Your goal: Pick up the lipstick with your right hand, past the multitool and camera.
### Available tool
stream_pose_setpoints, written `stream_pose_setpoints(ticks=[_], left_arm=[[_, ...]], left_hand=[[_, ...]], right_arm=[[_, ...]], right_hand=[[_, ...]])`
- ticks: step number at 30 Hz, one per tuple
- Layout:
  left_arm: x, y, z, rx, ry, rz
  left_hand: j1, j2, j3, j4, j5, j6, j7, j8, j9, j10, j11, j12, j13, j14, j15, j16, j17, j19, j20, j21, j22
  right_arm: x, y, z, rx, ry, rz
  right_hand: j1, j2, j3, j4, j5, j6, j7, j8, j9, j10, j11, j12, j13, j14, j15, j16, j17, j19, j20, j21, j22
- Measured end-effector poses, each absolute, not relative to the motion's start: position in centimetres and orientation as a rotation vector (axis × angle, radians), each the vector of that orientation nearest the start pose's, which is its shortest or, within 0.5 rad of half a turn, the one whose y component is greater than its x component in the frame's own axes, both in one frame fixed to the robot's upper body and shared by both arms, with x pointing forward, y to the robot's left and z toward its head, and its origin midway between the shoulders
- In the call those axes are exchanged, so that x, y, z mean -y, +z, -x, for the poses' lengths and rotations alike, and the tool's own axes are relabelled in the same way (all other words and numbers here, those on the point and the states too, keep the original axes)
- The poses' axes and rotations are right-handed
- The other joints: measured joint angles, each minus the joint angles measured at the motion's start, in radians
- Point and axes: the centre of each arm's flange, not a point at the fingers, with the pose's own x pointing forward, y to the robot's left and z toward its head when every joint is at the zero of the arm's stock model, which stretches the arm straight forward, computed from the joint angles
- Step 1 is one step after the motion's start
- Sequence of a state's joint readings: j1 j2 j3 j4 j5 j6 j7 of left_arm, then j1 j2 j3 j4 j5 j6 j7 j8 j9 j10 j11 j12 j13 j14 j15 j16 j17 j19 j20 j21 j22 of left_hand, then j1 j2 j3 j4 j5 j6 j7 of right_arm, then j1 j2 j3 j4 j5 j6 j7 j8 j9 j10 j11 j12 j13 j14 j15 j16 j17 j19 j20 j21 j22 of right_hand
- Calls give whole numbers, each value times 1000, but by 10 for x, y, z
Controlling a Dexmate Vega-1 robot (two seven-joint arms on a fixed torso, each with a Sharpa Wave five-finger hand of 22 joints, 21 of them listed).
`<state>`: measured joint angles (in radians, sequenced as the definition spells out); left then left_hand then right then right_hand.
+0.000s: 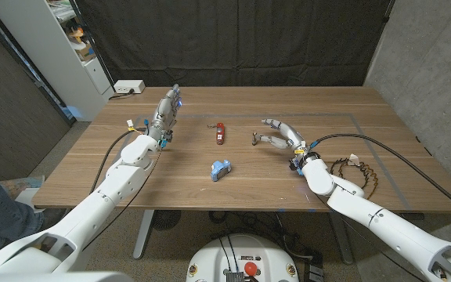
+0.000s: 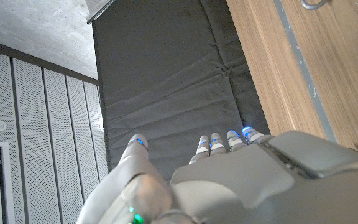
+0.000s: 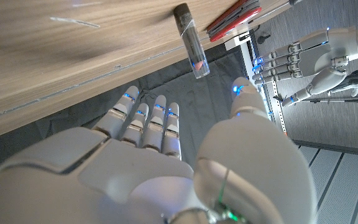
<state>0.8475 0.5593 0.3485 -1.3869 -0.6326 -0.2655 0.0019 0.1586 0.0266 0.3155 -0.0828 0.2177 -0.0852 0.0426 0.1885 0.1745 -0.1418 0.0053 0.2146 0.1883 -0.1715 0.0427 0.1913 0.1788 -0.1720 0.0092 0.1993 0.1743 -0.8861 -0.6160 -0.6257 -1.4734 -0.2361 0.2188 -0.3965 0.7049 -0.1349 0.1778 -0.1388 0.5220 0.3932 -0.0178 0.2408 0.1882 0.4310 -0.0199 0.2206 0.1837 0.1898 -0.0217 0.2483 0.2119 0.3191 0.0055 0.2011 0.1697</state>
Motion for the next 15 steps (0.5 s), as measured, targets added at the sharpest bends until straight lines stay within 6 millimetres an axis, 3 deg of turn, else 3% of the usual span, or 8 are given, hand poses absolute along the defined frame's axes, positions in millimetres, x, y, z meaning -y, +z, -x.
stream_pose_setpoints(ticks=[15], left_arm=[[-301,8,-638,647,-187,-8]], left_hand=[[0,0,0,0,0,2,-2,0,0,0,0,0,0,0,0,0,0,0,0,0,0]], right_arm=[[191,-76,-617,782,56,886]], right_hand=[[18,10,0,0,11,15,-11,0,0,16,-16,0,0,23,-5,0,0,7,-7,0,0]])
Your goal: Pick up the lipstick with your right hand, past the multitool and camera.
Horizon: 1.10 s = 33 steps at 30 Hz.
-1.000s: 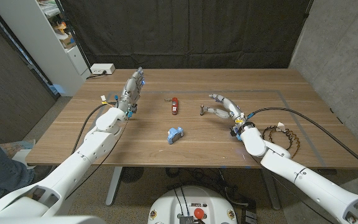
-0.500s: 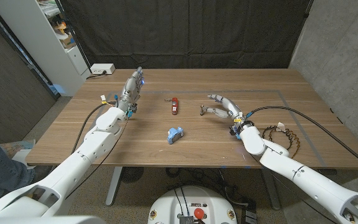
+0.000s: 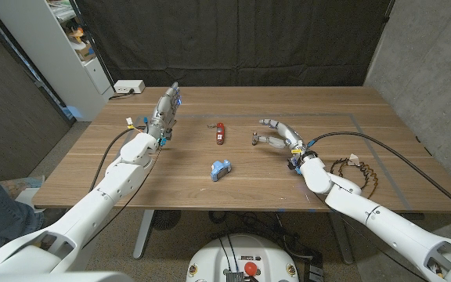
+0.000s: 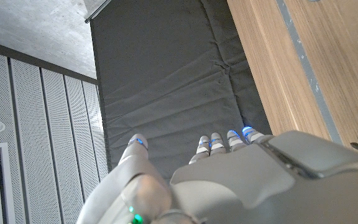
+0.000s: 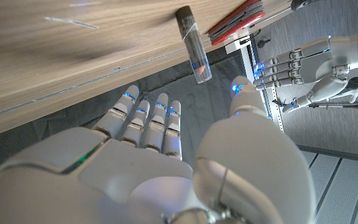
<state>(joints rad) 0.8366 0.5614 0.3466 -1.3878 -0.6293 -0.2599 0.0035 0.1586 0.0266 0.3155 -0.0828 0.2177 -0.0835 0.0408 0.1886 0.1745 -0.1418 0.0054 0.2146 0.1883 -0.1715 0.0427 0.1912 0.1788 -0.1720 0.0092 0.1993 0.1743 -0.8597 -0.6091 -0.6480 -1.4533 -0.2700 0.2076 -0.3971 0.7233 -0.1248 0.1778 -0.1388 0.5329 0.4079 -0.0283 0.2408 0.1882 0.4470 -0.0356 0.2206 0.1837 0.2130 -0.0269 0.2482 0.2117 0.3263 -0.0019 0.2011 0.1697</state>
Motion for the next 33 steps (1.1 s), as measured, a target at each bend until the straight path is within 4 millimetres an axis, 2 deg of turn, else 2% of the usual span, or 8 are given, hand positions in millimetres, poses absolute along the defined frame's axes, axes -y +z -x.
stream_pose_setpoints(ticks=[2,13,33], left_arm=[[-301,8,-639,647,-186,-7],[-300,6,-639,644,-185,-4],[-299,-1,-631,638,-169,2]], left_hand=[[0,0,0,0,0,0,0,0,0,0,0,0,0,0,0,0,0,0,0,0,0],[0,0,0,0,0,0,0,0,0,0,0,0,0,0,0,0,0,0,0,0,0],[4,4,-4,-4,0,0,0,0,0,0,0,0,0,0,0,0,0,0,0,-3,0]], right_arm=[[190,-76,-618,782,56,892],[189,-76,-619,780,53,914],[188,-75,-622,786,53,955]], right_hand=[[0,0,-4,-4,0,7,0,1,0,2,-2,0,0,0,0,0,0,0,0,0,0],[4,-4,-8,0,4,30,-9,4,0,25,-10,0,5,20,-2,7,0,0,0,0,0],[33,12,-8,0,8,68,-25,4,0,64,-28,8,5,37,-11,11,0,7,-7,0,0]])
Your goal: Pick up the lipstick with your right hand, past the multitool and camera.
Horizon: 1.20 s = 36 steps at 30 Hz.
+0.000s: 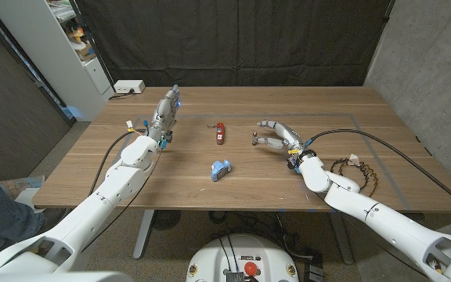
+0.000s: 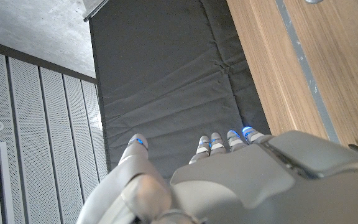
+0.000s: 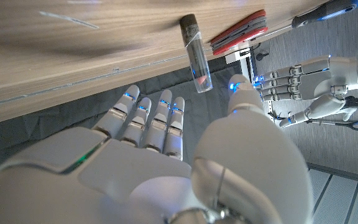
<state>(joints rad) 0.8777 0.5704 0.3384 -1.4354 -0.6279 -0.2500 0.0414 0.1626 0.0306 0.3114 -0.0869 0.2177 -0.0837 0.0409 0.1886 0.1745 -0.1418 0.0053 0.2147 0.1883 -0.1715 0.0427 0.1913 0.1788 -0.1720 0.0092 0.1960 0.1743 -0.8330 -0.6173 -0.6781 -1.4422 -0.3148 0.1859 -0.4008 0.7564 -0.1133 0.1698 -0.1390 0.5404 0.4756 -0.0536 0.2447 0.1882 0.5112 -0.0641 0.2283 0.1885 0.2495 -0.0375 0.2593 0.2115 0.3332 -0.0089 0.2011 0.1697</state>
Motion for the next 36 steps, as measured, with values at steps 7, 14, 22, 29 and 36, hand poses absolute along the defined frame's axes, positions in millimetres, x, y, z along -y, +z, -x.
stream_pose_setpoints(ticks=[7,14,22,29,36], left_arm=[[-300,-3,-629,633,-162,1],[-301,-4,-628,628,-156,-1],[-301,-3,-628,626,-154,-5],[-301,0,-627,628,-153,-9],[-300,2,-627,629,-152,-12]], left_hand=[[0,0,0,0,0,0,0,0,0,0,0,0,0,0,0,0,0,0,0,0,0],[0,0,0,0,0,0,0,0,0,0,0,0,0,0,0,0,0,0,0,0,0],[0,0,0,0,0,0,0,0,0,0,0,0,0,0,0,0,0,0,0,0,5],[0,0,0,0,0,0,0,0,0,0,0,-4,0,0,0,0,0,0,0,0,5],[0,0,0,0,0,0,0,0,0,0,0,-4,0,0,0,0,0,0,0,0,5]], right_arm=[[186,-75,-624,791,56,961],[184,-75,-627,795,55,963],[184,-75,-630,796,52,965],[184,-74,-632,795,50,967],[184,-73,-633,797,45,970]], right_hand=[[0,0,0,0,0,0,0,0,0,5,-5,0,0,8,2,0,0,0,0,0,0],[5,5,0,0,0,18,-4,7,0,17,-9,0,0,19,-2,4,0,7,0,0,0],[24,16,-4,4,0,61,-22,15,0,55,-31,0,0,49,-4,11,0,9,2,0,0],[33,20,-4,4,0,77,-27,15,0,71,-36,0,0,63,-4,15,0,18,0,0,0],[50,27,-4,4,0,105,-41,22,0,98,-49,0,0,87,-2,15,-2,29,-4,0,0]])
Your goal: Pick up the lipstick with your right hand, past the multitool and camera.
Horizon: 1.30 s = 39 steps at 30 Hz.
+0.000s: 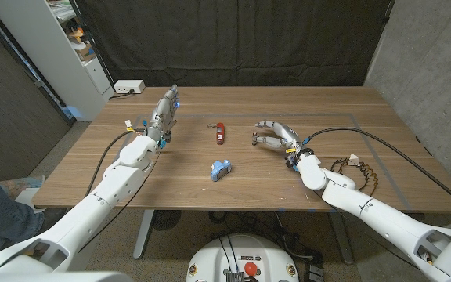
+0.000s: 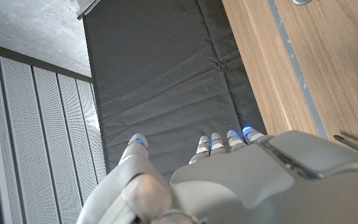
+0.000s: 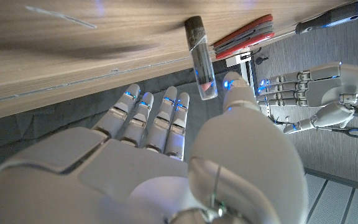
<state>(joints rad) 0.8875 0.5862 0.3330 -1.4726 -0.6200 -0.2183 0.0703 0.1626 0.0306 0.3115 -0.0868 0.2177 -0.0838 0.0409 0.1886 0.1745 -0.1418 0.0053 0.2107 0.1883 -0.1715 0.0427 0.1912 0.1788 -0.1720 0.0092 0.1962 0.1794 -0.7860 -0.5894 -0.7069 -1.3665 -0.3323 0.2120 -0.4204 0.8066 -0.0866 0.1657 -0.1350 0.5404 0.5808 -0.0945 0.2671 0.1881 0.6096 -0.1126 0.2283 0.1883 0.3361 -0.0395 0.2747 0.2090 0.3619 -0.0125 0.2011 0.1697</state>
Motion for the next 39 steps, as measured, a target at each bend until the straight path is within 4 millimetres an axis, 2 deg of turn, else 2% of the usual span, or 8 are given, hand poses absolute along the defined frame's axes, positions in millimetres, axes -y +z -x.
stream_pose_setpoints(ticks=[14,20,30,39], left_arm=[[-299,2,-627,628,-146,-9],[-297,1,-627,624,-144,-4],[-296,-2,-628,618,-144,-3],[-294,-4,-629,608,-146,-4]], left_hand=[[0,0,0,0,0,0,0,0,0,0,0,0,0,0,0,0,0,0,0,0,0],[0,0,0,0,0,0,0,0,0,0,0,0,0,0,0,0,0,0,0,0,0],[0,0,0,0,0,0,0,0,0,0,0,0,0,0,0,0,0,0,0,0,0],[-4,4,0,0,0,0,0,0,0,0,0,0,0,0,0,0,0,0,0,0,0]], right_arm=[[186,-75,-637,784,36,982],[183,-76,-633,789,44,981],[185,-78,-634,783,43,981],[187,-80,-636,777,35,976]], right_hand=[[6,6,0,0,0,16,-5,0,0,20,-9,8,0,22,-4,7,0,0,0,0,0],[6,6,-3,3,0,61,-18,8,0,48,-23,8,0,34,-2,7,0,0,0,0,0],[6,6,-4,4,4,84,-27,8,0,77,-30,8,0,56,-5,12,0,5,6,0,0],[17,9,-8,8,4,118,-36,16,0,111,-39,8,0,79,-7,18,0,23,-2,0,0]])
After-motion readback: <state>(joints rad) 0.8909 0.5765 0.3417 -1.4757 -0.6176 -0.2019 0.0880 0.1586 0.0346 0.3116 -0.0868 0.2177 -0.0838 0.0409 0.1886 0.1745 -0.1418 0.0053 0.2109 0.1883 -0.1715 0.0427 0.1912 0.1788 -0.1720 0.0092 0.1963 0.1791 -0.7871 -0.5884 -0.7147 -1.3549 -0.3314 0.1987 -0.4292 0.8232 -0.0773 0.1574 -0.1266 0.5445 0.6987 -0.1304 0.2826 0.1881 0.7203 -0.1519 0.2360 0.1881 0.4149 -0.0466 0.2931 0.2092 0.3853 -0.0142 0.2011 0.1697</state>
